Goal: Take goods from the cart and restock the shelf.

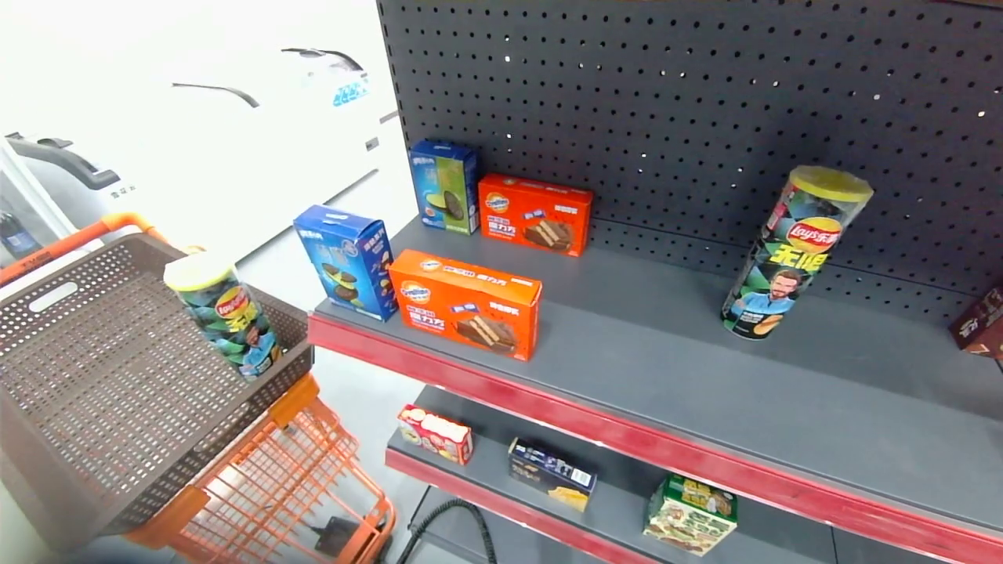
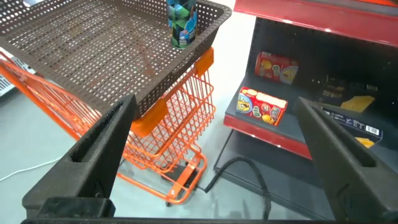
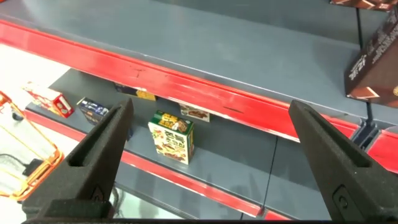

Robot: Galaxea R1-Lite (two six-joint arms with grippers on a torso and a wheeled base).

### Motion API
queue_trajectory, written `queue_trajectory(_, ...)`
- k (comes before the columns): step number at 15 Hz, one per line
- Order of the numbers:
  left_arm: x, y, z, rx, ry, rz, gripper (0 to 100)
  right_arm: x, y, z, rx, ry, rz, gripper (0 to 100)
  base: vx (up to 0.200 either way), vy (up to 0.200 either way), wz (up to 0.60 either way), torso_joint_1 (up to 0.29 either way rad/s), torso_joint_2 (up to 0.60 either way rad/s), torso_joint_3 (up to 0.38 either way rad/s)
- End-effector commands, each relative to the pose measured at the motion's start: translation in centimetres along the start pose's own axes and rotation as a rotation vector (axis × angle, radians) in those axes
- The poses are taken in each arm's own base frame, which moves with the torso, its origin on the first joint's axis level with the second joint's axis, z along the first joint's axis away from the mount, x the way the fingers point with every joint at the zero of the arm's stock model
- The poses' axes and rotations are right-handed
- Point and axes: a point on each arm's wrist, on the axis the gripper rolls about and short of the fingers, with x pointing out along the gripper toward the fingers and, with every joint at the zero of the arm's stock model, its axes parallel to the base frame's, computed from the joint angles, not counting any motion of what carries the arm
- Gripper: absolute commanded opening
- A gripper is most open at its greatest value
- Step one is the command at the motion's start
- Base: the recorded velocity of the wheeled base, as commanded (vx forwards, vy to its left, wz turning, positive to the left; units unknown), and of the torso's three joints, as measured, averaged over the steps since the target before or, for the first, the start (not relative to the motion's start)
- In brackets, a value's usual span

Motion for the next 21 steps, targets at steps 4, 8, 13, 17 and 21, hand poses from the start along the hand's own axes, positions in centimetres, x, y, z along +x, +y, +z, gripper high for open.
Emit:
queue_trajectory(4, -0.2, -0.1, 0.6, 0.000, -0.017, -0.035, 100, 0.0, 0.0, 0.0, -0.001, 0.000, 0.000, 100, 0.000, 0.000, 0.00, 0.000, 0.00, 0.000)
queue_trajectory(8, 0.6, -0.3, 7.1, 0.052, 0.121, -0.052, 100, 0.0, 0.0, 0.0, -0.001, 0.000, 0.000, 100, 0.000, 0.000, 0.00, 0.000, 0.00, 0.000)
queue_trajectory(13, 7.4, -0.9, 10.8, 0.062, 0.230, -0.013, 100, 0.0, 0.0, 0.0, -0.001, 0.000, 0.000, 100, 0.000, 0.000, 0.00, 0.000, 0.00, 0.000)
queue_trajectory(17, 12.8, -0.3, 10.2, 0.052, 0.299, 0.030, 100, 0.0, 0.0, 0.0, -0.001, 0.000, 0.000, 100, 0.000, 0.000, 0.00, 0.000, 0.00, 0.000)
queue_trajectory(21, 19.2, 1.7, 8.6, 0.092, 0.296, 0.021, 100, 0.0, 0.0, 0.0, -0.001, 0.000, 0.000, 100, 0.000, 0.000, 0.00, 0.000, 0.00, 0.000)
